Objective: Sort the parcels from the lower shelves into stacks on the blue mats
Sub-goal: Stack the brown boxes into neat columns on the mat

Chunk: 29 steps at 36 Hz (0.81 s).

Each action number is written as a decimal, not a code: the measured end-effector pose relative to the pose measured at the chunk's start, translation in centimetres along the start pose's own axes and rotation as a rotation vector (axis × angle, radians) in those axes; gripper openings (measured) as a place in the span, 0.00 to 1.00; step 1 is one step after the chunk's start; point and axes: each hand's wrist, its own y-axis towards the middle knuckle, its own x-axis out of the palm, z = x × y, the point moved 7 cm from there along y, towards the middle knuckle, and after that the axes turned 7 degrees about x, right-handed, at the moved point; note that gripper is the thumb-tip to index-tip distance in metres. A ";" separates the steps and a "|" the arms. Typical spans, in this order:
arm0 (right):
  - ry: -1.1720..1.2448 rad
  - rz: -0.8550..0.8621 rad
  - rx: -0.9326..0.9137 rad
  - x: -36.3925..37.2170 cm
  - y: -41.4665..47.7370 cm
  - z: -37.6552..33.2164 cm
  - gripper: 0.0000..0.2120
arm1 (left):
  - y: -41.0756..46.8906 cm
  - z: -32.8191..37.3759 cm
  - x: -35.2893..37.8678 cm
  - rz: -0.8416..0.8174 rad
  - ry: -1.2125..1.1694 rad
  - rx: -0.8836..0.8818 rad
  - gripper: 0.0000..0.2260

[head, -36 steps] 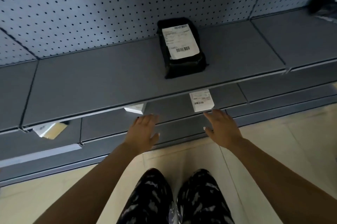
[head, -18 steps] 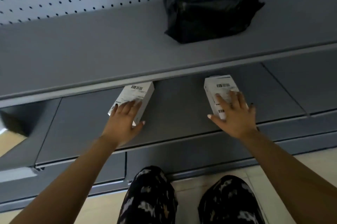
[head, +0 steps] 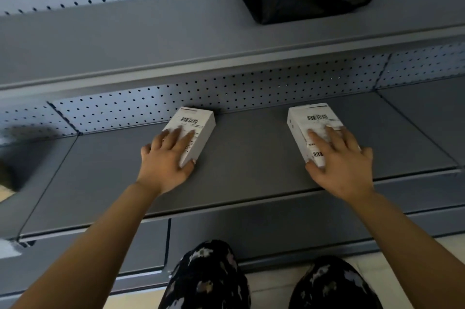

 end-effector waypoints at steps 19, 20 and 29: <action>0.017 -0.283 0.262 -16.8 -11.4 2.2 0.28 | -4.5 20.9 -12.7 -0.240 -0.172 0.555 0.25; 0.006 -0.308 0.283 -18.2 -12.2 2.4 0.28 | -4.9 22.0 -14.0 -0.275 -0.181 0.587 0.25; 0.010 -0.320 0.518 -34.2 -18.5 3.3 0.28 | -8.0 28.9 -27.8 -0.433 -0.222 0.778 0.23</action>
